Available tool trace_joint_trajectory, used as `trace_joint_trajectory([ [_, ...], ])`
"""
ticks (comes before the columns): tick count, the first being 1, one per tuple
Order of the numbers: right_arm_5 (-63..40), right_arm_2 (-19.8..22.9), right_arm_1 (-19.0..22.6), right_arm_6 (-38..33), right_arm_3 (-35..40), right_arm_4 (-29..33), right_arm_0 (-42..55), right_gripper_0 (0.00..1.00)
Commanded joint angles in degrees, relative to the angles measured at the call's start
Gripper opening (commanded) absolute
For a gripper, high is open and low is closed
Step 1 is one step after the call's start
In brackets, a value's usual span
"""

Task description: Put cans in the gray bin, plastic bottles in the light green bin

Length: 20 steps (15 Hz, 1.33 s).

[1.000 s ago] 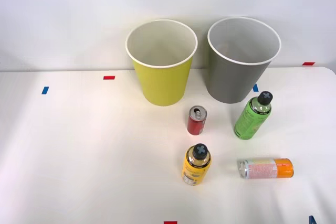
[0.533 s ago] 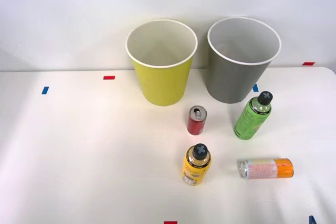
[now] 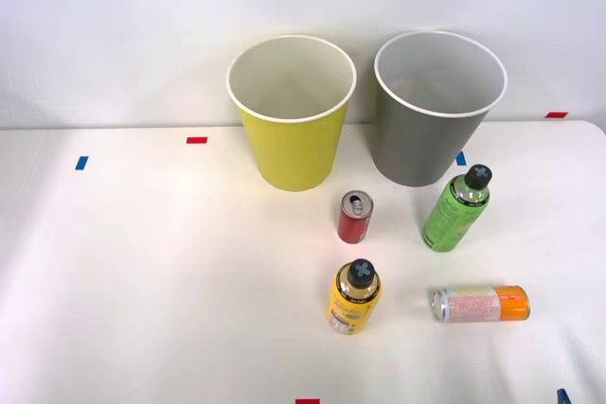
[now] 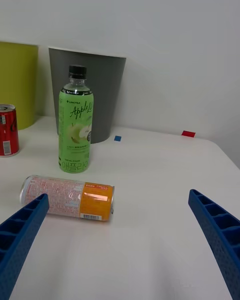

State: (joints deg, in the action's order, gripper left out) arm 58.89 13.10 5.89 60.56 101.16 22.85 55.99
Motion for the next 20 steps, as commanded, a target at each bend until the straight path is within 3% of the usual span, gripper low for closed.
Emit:
trace_joint_trajectory([
  [1,0.0,0.0,0.0,0.0,0.0,0.0,0.0,0.97],
  [20,0.0,0.0,0.0,0.0,0.0,0.0,0.0,0.96],
])
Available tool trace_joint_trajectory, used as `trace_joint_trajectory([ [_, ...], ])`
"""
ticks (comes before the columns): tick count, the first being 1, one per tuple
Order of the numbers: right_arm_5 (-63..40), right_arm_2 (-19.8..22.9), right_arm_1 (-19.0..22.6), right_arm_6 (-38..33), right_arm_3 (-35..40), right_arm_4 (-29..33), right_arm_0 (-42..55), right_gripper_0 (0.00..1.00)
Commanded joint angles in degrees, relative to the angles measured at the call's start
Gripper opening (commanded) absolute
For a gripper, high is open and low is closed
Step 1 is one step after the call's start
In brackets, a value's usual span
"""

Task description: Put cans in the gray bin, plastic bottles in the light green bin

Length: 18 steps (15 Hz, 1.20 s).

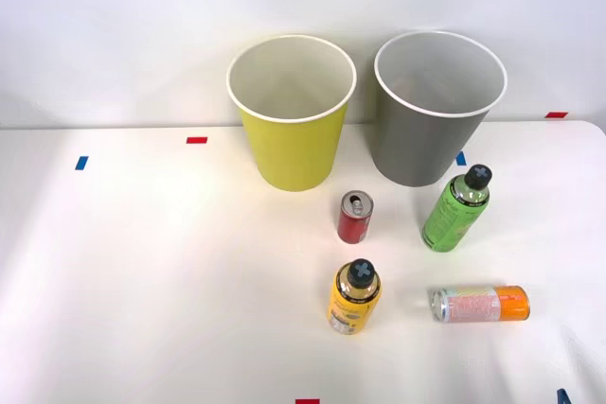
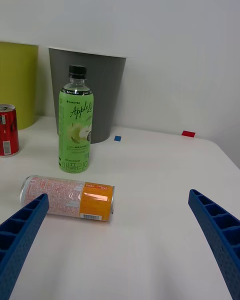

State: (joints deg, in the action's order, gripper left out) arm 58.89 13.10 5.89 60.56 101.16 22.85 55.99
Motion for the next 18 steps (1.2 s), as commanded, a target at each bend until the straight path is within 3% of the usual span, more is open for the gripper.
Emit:
trace_joint_trajectory([
  [1,0.0,0.0,0.0,0.0,0.0,0.0,0.0,0.97],
  [16,-0.88,-0.79,-0.97,0.0,-1.85,-0.09,-0.88,0.97],
  [18,-1.23,-2.46,-1.05,0.79,-2.29,-4.92,-0.35,0.97],
])
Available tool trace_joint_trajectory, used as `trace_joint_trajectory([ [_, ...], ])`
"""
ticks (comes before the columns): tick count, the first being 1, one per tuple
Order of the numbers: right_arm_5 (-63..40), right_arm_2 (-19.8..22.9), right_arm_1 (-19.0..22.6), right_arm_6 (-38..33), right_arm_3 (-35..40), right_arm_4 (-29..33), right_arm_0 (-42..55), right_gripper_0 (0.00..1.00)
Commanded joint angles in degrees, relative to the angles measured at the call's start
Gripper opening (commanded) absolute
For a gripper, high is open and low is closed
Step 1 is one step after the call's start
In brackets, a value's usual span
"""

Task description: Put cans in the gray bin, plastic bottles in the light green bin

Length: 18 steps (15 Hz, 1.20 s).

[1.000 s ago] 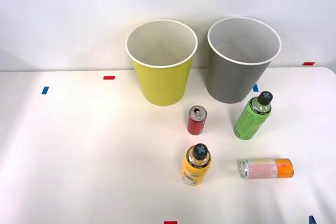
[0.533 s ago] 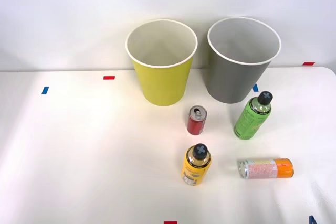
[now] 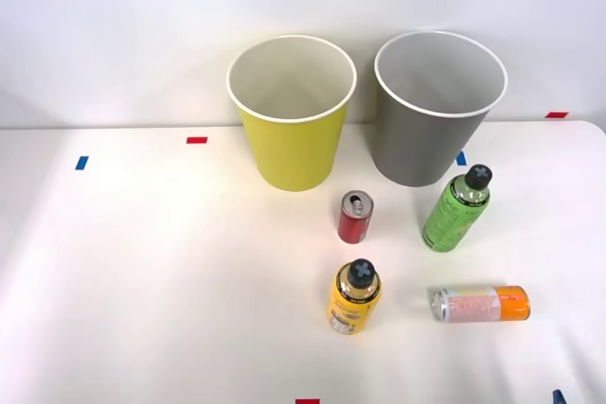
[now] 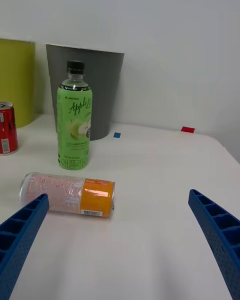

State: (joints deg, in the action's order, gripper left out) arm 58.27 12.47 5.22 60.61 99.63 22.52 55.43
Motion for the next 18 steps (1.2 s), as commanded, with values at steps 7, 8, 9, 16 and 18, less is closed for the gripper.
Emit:
trace_joint_trajectory([
  [7,-29.36,-5.52,0.75,3.72,14.89,-11.89,1.0,0.95],
  [8,-33.75,-5.61,1.1,3.99,16.56,-13.55,0.91,0.94],
  [9,-37.44,-5.61,1.54,4.08,18.05,-15.49,0.65,0.92],
  [16,-87.1,-7.55,4.88,1.44,41.52,-16.46,-4.1,0.87],
  [18,-98.0,-10.62,7.78,-6.82,45.3,-8.9,-6.12,0.84],
])
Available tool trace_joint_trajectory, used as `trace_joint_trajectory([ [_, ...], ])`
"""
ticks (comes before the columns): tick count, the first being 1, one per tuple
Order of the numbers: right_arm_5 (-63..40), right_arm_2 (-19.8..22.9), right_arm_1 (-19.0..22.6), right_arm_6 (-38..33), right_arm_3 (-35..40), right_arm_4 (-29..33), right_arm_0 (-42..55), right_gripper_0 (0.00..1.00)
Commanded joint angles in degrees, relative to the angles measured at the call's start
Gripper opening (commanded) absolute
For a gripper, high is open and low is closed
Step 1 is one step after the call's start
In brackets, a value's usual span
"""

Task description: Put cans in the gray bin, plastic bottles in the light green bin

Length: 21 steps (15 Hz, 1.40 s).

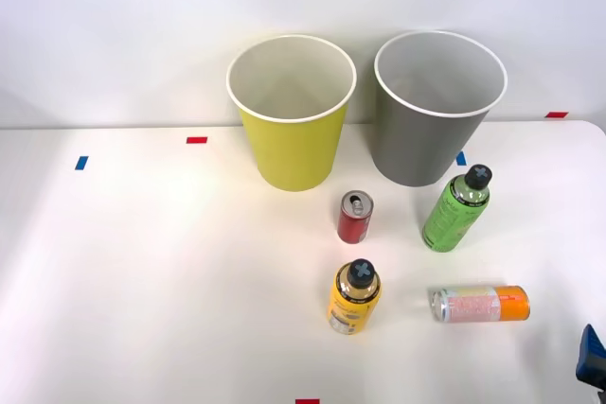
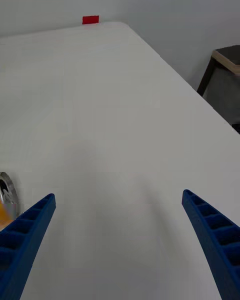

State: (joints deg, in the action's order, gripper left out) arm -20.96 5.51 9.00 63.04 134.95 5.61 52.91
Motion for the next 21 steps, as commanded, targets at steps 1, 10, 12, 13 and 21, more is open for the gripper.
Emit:
trace_joint_trajectory([
  [1,-20.61,-4.72,5.06,-12.06,10.16,10.65,-4.3,0.81],
  [10,-39.94,-9.56,13.5,-42.65,10.16,11.35,-13.62,0.78],
  [12,-43.81,-9.64,15.08,-50.38,10.51,6.87,-15.29,0.78],
  [13,-46.27,-9.64,15.7,-54.34,11.13,4.67,-16.17,0.78],
  [21,-59.1,-13.07,22.73,-78.51,11.83,-8.25,-26.36,0.78],
])
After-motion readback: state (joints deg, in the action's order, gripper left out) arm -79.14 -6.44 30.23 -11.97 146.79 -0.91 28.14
